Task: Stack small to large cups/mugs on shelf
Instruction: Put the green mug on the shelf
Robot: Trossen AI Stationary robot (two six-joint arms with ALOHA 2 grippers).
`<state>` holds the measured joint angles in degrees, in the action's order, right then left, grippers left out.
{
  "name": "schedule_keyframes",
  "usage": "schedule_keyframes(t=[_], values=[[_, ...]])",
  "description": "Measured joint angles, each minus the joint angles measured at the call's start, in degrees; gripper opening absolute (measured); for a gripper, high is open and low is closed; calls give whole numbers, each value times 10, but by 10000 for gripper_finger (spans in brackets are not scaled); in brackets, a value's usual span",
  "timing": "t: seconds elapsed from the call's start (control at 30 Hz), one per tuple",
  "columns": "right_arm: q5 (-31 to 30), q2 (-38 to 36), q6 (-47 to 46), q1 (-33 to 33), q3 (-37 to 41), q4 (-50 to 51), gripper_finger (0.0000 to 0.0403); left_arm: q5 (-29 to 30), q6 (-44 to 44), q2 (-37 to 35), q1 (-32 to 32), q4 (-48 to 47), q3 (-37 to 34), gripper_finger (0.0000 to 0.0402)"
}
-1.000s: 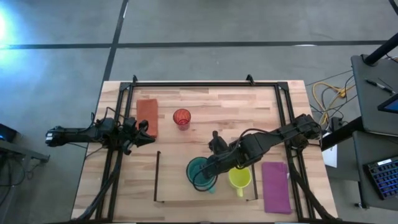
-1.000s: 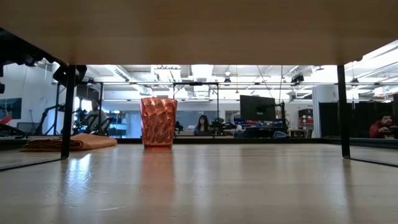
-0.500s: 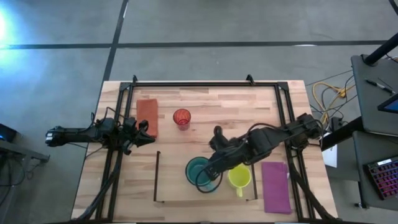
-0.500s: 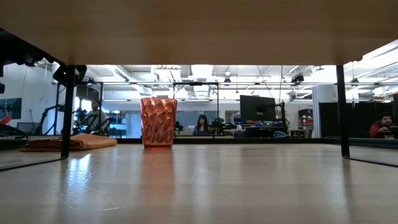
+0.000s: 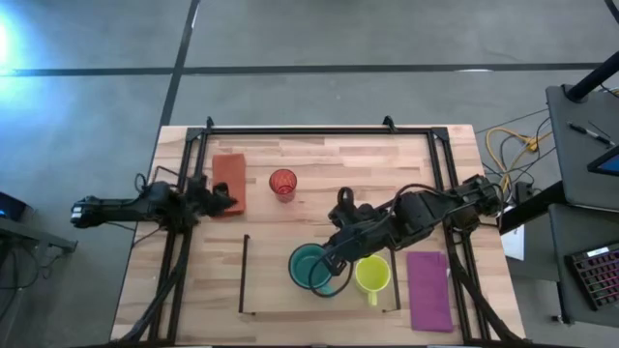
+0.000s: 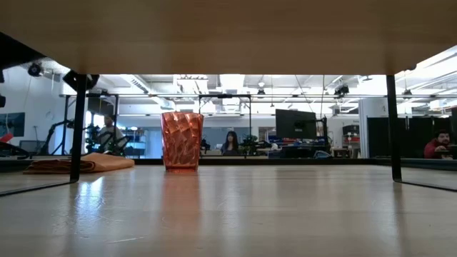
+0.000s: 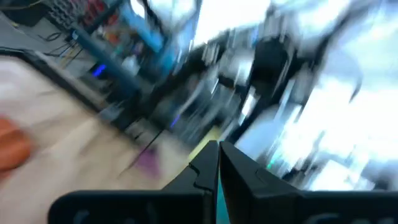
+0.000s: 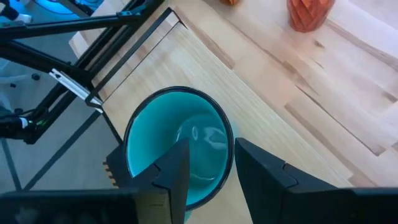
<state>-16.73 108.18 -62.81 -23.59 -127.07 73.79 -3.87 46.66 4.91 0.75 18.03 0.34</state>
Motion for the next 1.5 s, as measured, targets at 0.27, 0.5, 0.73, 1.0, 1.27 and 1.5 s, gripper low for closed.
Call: schedule_keyframes(t=[0.27, 0.5, 0.73, 1.0, 1.27, 1.5], values=[[0, 0, -1, 4, 0, 30, 119, 142, 125, -3, 0, 199, 0, 0], [1, -1, 5, 9, 0, 41, 117, 167, 58, 17, -1, 219, 1, 0], [7, -2, 4, 19, 1, 67, 116, 42, 102, 120, -15, 216, 59, 0], [41, -2, 36, 66, 0, 90, 103, -98, -23, 323, -70, 78, 267, 0], [66, -5, 63, 95, -1, 107, 90, -68, -153, 535, -139, -271, 431, 0], [84, -7, 63, 97, 8, 146, 81, -1, -107, 614, -203, -124, 422, 0]])
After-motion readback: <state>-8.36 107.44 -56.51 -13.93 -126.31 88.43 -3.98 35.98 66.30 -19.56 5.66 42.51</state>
